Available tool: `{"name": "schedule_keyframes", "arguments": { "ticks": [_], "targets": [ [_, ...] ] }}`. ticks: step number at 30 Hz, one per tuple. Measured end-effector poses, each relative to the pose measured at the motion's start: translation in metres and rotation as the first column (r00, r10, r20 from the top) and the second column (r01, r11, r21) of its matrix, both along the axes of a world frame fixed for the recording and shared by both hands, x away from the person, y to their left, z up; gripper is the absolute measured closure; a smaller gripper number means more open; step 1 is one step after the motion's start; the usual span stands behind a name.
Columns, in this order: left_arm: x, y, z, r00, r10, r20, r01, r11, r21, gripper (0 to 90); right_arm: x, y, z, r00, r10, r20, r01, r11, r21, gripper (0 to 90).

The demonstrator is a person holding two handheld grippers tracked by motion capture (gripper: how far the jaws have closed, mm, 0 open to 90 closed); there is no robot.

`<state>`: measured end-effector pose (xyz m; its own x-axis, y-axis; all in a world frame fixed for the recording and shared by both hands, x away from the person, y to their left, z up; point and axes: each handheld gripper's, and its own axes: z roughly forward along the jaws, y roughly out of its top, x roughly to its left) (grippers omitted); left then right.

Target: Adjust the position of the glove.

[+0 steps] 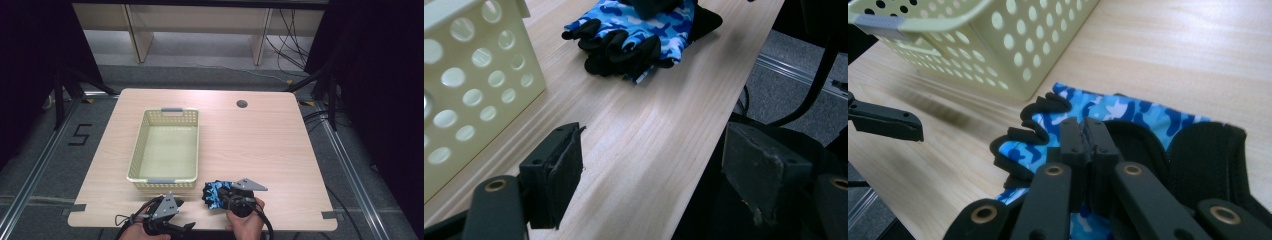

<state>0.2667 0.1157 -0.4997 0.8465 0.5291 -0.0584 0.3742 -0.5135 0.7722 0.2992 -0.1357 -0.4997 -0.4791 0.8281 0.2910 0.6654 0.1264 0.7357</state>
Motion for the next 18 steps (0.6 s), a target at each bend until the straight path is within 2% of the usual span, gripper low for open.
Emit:
{"name": "schedule_keyframes", "arguments": {
  "ticks": [2,3,4,5,6,7,8,9,10,11,12,13,14,15,16,17,18],
  "targets": [
    [0.001,-0.003,0.0,0.9999,-0.011,-0.002,0.011,0.9999,0.003,24.2,0.0,-0.001,-0.003,1.0,0.009,-0.002,-0.009,1.0,0.005,87.8],
    [0.002,-0.006,-0.001,1.0,-0.008,0.002,0.008,0.9999,-0.012,24.3,0.0,-0.001,-0.003,0.9999,0.012,-0.005,-0.012,1.0,0.004,87.2],
    [0.003,-0.006,0.0,0.9999,-0.016,0.004,0.016,0.9999,-0.004,24.3,-0.001,-0.002,-0.002,0.9999,0.011,-0.007,-0.011,1.0,0.003,86.0],
    [0.003,-0.007,0.0,0.9999,-0.01,0.0,0.01,0.9999,-0.009,24.4,-0.001,-0.003,-0.001,0.9997,0.024,-0.004,-0.024,0.999,0.023,83.7],
    [0.005,-0.008,0.0,0.9999,-0.009,-0.009,0.009,0.9999,-0.006,24.7,-0.001,-0.004,0.0,0.9998,0.02,-0.008,-0.019,1.0,0.024,80.6],
    [0.007,-0.008,0.002,1.0,-0.005,-0.001,0.005,1.0,0.004,25.2,-0.001,-0.007,0.003,0.9998,0.019,0.0,-0.019,0.999,0.026,78.6],
    [0.008,-0.009,0.002,0.9999,-0.007,0.008,0.007,0.9999,-0.012,25.6,-0.001,-0.011,0.007,0.9997,0.022,0.008,-0.022,0.999,0.042,76.6],
    [0.009,-0.009,0.003,1.0,0.002,-0.006,-0.002,1.0,-0.002,25.9,-0.002,-0.015,0.01,0.9995,0.021,0.023,-0.021,0.999,0.041,75.2],
    [0.011,-0.008,0.004,1.0,-0.001,0.006,0.001,0.9999,0.013,26.2,-0.003,-0.022,0.016,0.9995,0.02,0.023,-0.021,0.999,0.042,73.8],
    [0.012,-0.011,0.003,0.9998,0.02,-0.005,-0.02,0.9996,-0.019,26.6,-0.004,-0.028,0.02,0.9996,0.017,0.021,-0.018,0.999,0.04,73.3],
    [0.015,-0.01,0.005,0.9999,0.01,-0.004,-0.01,0.9999,0.01,26.9,-0.005,-0.036,0.026,0.9999,-0.008,0.009,0.008,0.999,0.033,72.0],
    [0.016,-0.011,0.005,1.0,0.007,0.004,-0.007,1.0,-0.005,27.6,-0.005,-0.046,0.03,0.9998,-0.017,-0.008,0.017,1.0,0.006,71.7],
    [0.018,-0.012,0.006,1.0,0.005,0.007,-0.006,1.0,0.002,28.9,-0.002,-0.055,0.03,0.9997,-0.018,0.014,0.018,1.0,-0.007,71.6],
    [0.02,-0.013,0.007,0.9999,0.002,0.012,-0.003,1.0,0.008,30.2,-0.003,-0.061,0.031,0.9989,-0.046,-0.004,0.046,0.999,0.013,71.3],
    [0.019,-0.016,0.006,0.9996,0.029,-0.007,-0.029,0.9993,-0.025,31.3,0.0,-0.071,0.03,0.999,-0.043,0.007,0.043,0.999,0.009,71.4],
    [0.021,-0.016,0.006,0.9997,0.025,-0.003,-0.025,0.9997,-0.005,32.2,0.001,-0.076,0.029,0.9989,-0.046,0.007,0.045,0.999,0.017,71.6],
    [0.023,-0.016,0.007,0.9999,0.007,0.008,-0.007,0.9999,0.011,32.9,-0.001,-0.076,0.03,0.9976,-0.054,-0.044,0.055,0.998,0.039,71.6]
  ]
}}
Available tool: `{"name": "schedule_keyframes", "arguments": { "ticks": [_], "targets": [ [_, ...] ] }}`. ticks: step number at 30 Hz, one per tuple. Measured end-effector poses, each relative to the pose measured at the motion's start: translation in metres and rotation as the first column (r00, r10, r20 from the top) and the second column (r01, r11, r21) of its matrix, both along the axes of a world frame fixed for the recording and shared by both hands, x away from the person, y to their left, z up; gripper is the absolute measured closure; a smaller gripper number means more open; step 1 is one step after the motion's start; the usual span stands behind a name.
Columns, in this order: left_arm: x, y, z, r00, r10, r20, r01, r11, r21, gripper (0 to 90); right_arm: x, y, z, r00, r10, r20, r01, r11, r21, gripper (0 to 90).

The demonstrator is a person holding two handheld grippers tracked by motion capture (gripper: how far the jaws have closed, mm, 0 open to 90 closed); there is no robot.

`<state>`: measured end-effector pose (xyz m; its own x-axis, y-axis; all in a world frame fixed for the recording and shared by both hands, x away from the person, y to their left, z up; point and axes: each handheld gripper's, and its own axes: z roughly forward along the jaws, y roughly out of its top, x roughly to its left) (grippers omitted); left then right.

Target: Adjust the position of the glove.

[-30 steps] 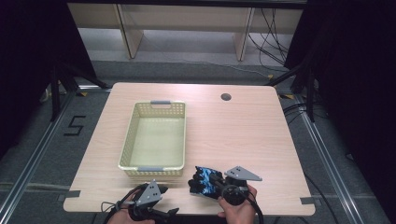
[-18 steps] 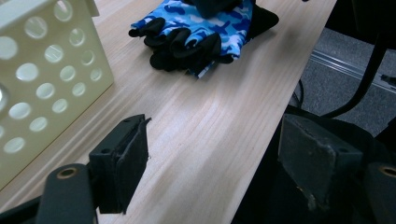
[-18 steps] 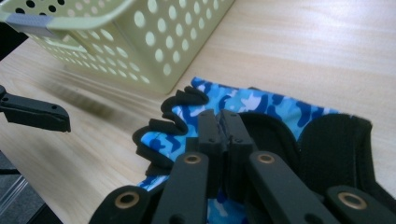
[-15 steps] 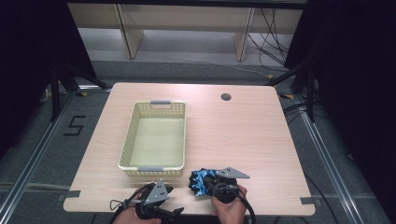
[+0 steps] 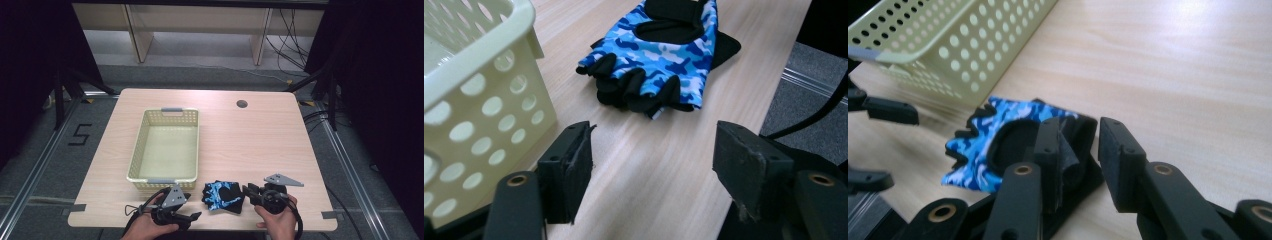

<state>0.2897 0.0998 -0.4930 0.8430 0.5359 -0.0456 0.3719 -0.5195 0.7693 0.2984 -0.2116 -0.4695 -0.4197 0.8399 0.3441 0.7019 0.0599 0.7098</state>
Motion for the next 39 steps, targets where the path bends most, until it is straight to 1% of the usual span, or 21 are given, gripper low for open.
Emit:
{"name": "schedule_keyframes", "arguments": {
  "ticks": [1,6,7,8,9,10,12,13,15,16,17,18,20,22,24,26,27,30,32,33,39],
  "targets": [
    [0.001,-0.002,0.0,1.0,-0.006,-0.006,0.006,1.0,-0.006,33.6,0.003,-0.004,-0.003,0.9995,0.024,0.021,-0.024,0.999,-0.025,72.0],
    [0.004,-0.012,0.0,0.9999,-0.007,-0.014,0.007,1.0,-0.006,38.4,0.005,0.002,-0.009,0.9958,0.091,-0.009,-0.091,0.996,-0.013,73.7],
    [0.006,-0.013,0.001,0.9998,-0.022,-0.003,0.022,0.9997,0.012,39.4,0.004,0.003,-0.009,0.9944,0.104,-0.019,-0.104,0.994,-0.019,73.7],
    [0.005,-0.017,0.0,0.9998,-0.004,-0.019,0.003,0.9997,-0.024,40.3,0.005,0.004,-0.01,0.9926,0.12,-0.018,-0.121,0.992,-0.03,73.6],
    [0.008,-0.017,0.002,0.9995,-0.032,0.004,0.032,0.9993,0.019,42.8,0.005,0.004,-0.009,0.991,0.132,-0.023,-0.133,0.99,-0.04,73.5],
    [0.008,-0.019,0.001,0.9998,-0.021,-0.005,0.021,0.9998,0.0,44.2,0.005,0.003,-0.01,0.9899,0.14,-0.019,-0.141,0.989,-0.035,73.4],
    [0.012,-0.021,0.001,0.9998,-0.016,0.01,0.015,0.9996,0.025,46.3,0.003,0.005,-0.009,0.9887,0.139,-0.055,-0.14,0.99,-0.012,73.0],
    [0.013,-0.022,0.001,0.9997,-0.021,0.012,0.021,0.9994,0.026,48.5,0.004,0.003,-0.01,0.986,0.163,-0.036,-0.164,0.986,-0.037,73.0],
    [0.014,-0.025,-0.002,0.9998,-0.02,-0.002,0.02,0.9993,0.032,51.7,0.003,0.005,-0.01,0.9837,0.173,-0.048,-0.173,0.985,-0.002,72.8],
    [0.015,-0.026,-0.003,0.9994,-0.031,0.015,0.03,0.9986,0.043,53.1,0.003,0.004,-0.01,0.9828,0.181,-0.037,-0.181,0.983,-0.001,72.8],
    [0.015,-0.027,-0.004,0.9997,-0.022,0.012,0.021,0.9986,0.048,53.9,0.005,0.002,-0.01,0.9814,0.192,-0.005,-0.192,0.981,-0.038,72.8],
    [0.016,-0.028,-0.005,0.9997,-0.023,0.001,0.023,0.9983,0.053,54.3,0.002,0.004,-0.009,0.9831,0.18,-0.032,-0.181,0.983,-0.031,72.8],
    [0.018,-0.03,-0.008,0.9995,-0.031,0.006,0.031,0.9978,0.059,57.7,0.003,0.003,-0.011,0.9752,0.221,-0.001,-0.221,0.974,-0.047,72.3],
    [0.02,-0.03,-0.009,0.9986,-0.049,0.018,0.048,0.9958,0.078,60.8,0.0,0.004,-0.013,0.9763,0.211,-0.047,-0.213,0.976,-0.053,70.8],
    [0.019,-0.033,-0.012,0.9986,-0.049,0.019,0.048,0.9957,0.079,64.4,0.003,0.003,-0.019,0.968,0.247,-0.043,-0.251,0.962,-0.105,70.8],
    [0.018,-0.034,-0.012,0.997,-0.071,0.031,0.068,0.9929,0.098,70.7,0.005,0.006,-0.023,0.9609,0.272,-0.053,-0.276,0.954,-0.116,71.5],
    [0.019,-0.034,-0.012,0.9949,-0.08,0.061,0.072,0.9905,0.117,73.5,0.005,0.006,-0.023,0.9594,0.276,-0.06,-0.281,0.952,-0.121,73.4],
    [0.02,-0.035,-0.012,0.9961,-0.069,0.056,0.063,0.9925,0.105,83.1,0.008,0.007,-0.027,0.9523,0.295,-0.077,-0.303,0.943,-0.135,85.2],
    [0.02,-0.035,-0.01,0.9964,-0.063,0.056,0.057,0.994,0.093,85.6,0.009,0.006,-0.028,0.9529,0.292,-0.081,-0.3,0.946,-0.123,87.3],
    [0.02,-0.035,-0.009,0.9961,-0.06,0.065,0.054,0.9946,0.089,86.1,0.01,0.005,-0.027,0.9487,0.303,-0.089,-0.313,0.941,-0.127,88.0],
    [0.018,-0.033,0.01,0.9896,-0.075,0.123,0.066,0.9947,0.079,86.4,0.0,0.005,-0.011,0.9581,0.286,-0.015,-0.286,0.951,-0.115,88.4]
  ]
}}
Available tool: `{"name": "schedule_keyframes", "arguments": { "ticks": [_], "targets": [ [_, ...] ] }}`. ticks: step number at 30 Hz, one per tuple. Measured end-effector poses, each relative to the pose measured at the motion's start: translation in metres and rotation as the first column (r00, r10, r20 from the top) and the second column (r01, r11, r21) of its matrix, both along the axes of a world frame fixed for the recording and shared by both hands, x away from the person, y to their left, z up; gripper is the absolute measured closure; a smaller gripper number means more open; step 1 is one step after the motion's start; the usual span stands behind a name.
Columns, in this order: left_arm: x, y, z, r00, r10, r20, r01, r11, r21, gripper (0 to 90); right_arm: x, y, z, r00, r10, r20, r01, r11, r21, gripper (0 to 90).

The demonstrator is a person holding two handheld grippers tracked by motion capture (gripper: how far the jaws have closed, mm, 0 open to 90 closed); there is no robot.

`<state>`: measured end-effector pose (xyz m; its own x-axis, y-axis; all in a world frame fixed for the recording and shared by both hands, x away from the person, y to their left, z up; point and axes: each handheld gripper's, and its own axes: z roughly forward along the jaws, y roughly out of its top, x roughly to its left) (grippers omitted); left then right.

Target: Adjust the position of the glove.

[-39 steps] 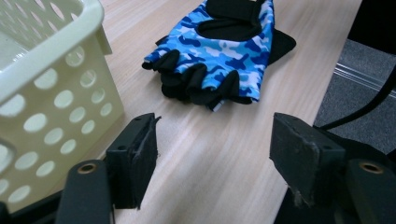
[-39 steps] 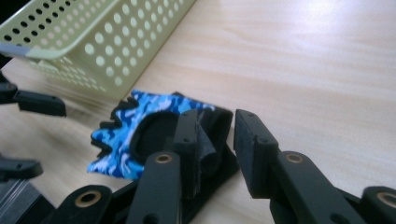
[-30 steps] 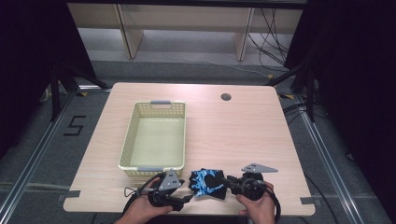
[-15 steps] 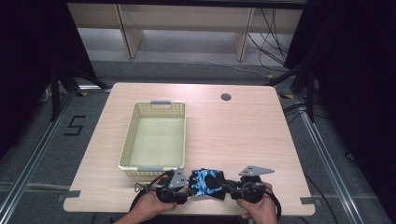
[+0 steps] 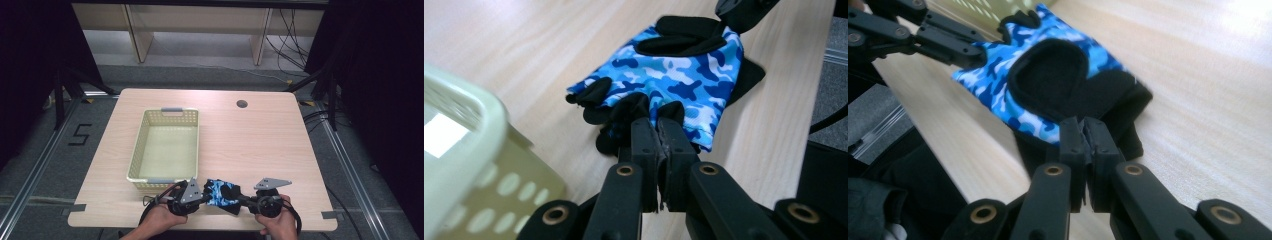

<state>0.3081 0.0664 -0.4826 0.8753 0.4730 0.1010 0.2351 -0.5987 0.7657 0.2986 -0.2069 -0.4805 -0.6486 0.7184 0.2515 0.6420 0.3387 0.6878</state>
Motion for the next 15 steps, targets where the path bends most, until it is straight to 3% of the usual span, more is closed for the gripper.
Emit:
{"name": "schedule_keyframes", "arguments": {
  "ticks": [3,4,5,6,7,9,10,12,14,15],
  "targets": [
    [0.004,-0.002,0.006,0.9994,-0.003,0.034,0.002,0.9995,0.032,86.4,-0.013,0.001,0.009,0.9999,-0.013,-0.004,0.013,0.999,0.049,88.7],
    [0.006,-0.004,0.005,0.9996,0.01,0.028,-0.011,0.9995,0.031,86.4,-0.016,0.002,0.009,0.9998,-0.005,0.02,0.004,0.998,0.06,88.7],
    [0.008,-0.005,0.003,0.9998,0.013,0.016,-0.013,0.9995,0.027,86.4,-0.023,0.004,0.011,0.9995,-0.028,-0.012,0.029,0.998,0.061,88.7],
    [0.011,-0.007,0.0,0.9998,0.014,0.012,-0.015,0.9992,0.037,86.3,-0.024,0.006,0.007,0.9999,-0.013,0.004,0.013,0.997,0.073,88.7],
    [0.013,-0.008,-0.002,0.9998,0.015,0.016,-0.016,0.9987,0.048,86.3,-0.028,0.008,0.003,0.9995,-0.024,0.019,0.022,0.998,0.063,88.7],
    [0.014,-0.011,-0.007,0.9997,0.02,0.011,-0.021,0.9985,0.05,86.0,-0.03,0.013,-0.004,0.9995,-0.029,-0.015,0.03,0.999,0.038,88.6],
    [0.015,-0.011,-0.009,0.9998,0.017,0.011,-0.018,0.9973,0.072,85.8,-0.029,0.015,-0.008,0.9997,-0.022,-0.014,0.022,0.999,0.029,88.6],
    [0.015,-0.012,-0.013,0.9998,0.015,0.013,-0.016,0.9956,0.092,84.8,-0.028,0.019,-0.015,0.9982,-0.02,-0.057,0.021,1.0,0.018,88.6],
    [0.015,-0.01,-0.016,0.9999,0.017,-0.001,-0.017,0.9944,0.104,83.0,-0.026,0.019,-0.019,0.9982,-0.009,-0.059,0.009,1.0,0.0,87.9],
    [0.015,-0.009,-0.018,0.9998,0.017,-0.009,-0.016,0.9958,0.09,82.2,-0.026,0.019,-0.019,0.9978,-0.019,-0.063,0.019,1.0,-0.003,87.6]
  ]
}}
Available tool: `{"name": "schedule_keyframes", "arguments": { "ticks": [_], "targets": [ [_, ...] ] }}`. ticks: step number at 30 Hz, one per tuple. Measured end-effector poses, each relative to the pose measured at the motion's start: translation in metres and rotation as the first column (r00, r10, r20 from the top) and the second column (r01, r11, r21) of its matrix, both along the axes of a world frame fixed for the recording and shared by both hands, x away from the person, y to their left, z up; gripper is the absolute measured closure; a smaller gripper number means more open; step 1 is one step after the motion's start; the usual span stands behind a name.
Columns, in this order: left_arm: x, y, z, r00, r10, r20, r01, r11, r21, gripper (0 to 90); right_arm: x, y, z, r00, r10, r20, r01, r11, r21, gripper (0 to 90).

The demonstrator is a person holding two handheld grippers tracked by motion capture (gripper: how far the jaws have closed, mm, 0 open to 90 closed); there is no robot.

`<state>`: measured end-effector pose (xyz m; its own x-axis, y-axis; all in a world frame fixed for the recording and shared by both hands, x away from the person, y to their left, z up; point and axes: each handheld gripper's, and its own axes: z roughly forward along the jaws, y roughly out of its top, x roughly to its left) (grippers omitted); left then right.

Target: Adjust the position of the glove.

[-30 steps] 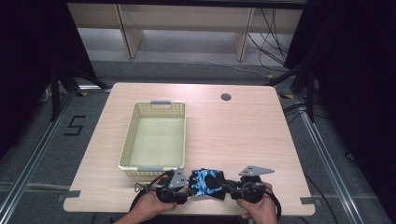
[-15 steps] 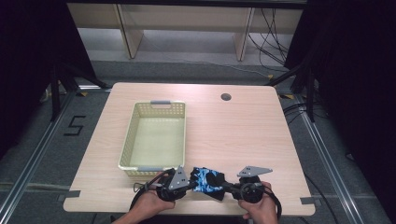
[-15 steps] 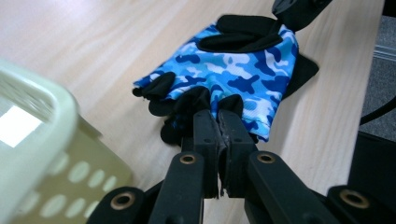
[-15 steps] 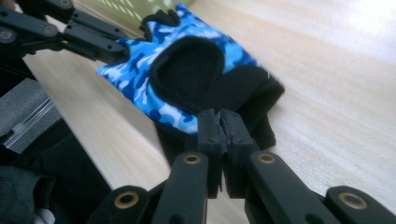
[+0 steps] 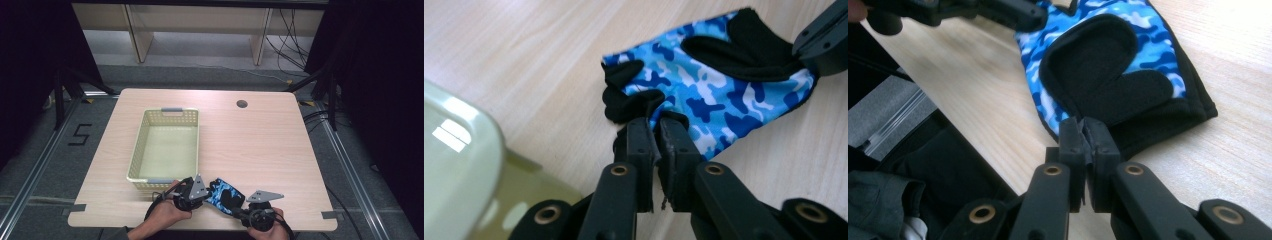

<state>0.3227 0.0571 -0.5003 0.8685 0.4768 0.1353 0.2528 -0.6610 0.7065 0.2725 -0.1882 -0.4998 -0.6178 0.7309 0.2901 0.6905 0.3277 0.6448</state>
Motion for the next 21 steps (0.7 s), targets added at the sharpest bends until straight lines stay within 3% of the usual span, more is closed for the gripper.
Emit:
{"name": "schedule_keyframes", "arguments": {
  "ticks": [3,4,5,8,13,15,16,20,21],
  "targets": [
    [-0.002,0.001,-0.002,0.9998,-0.001,-0.021,0.001,1.0,-0.003,80.3,0.001,-0.004,0.001,0.9999,-0.016,-0.003,0.016,1.0,-0.003,86.2],
    [-0.002,0.002,-0.002,0.9999,-0.006,-0.016,0.006,0.9999,0.009,80.0,0.001,-0.004,-0.001,0.9994,-0.027,0.023,0.027,1.0,0.016,85.7],
    [-0.005,0.002,-0.003,0.9996,-0.007,-0.029,0.007,0.9999,-0.011,79.8,0.002,-0.007,0.001,0.9999,-0.015,0.003,0.015,1.0,0.0,85.6],
    [-0.008,0.003,-0.001,0.9993,-0.016,-0.033,0.016,0.9999,-0.006,79.5,0.004,-0.011,0.0,0.9996,-0.025,-0.012,0.026,0.999,0.02,85.1],
    [-0.014,0.002,-0.002,0.9982,-0.023,-0.056,0.021,0.9993,-0.031,79.1,0.007,-0.019,0.003,0.9992,-0.039,-0.001,0.039,0.999,-0.001,84.1],
    [-0.016,0.002,-0.002,0.9983,-0.027,-0.051,0.027,0.9996,-0.008,78.6,0.01,-0.023,0.001,0.999,-0.043,-0.013,0.043,0.999,0.028,83.2],
    [-0.017,0.002,-0.003,0.9981,-0.027,-0.055,0.026,0.9994,-0.021,78.4,0.011,-0.026,0.002,0.999,-0.045,-0.008,0.045,0.999,0.026,82.5],
    [-0.015,0.005,-0.004,0.9964,-0.03,-0.079,0.03,0.9995,-0.008,72.4,0.014,-0.031,0.003,0.9983,-0.057,-0.013,0.057,0.997,0.049,72.8],
    [-0.016,0.005,-0.004,0.9966,-0.018,-0.08,0.016,0.9995,-0.027,71.0,0.014,-0.034,0.005,0.9977,-0.068,0.003,0.068,0.997,0.047,69.8]
  ]
}}
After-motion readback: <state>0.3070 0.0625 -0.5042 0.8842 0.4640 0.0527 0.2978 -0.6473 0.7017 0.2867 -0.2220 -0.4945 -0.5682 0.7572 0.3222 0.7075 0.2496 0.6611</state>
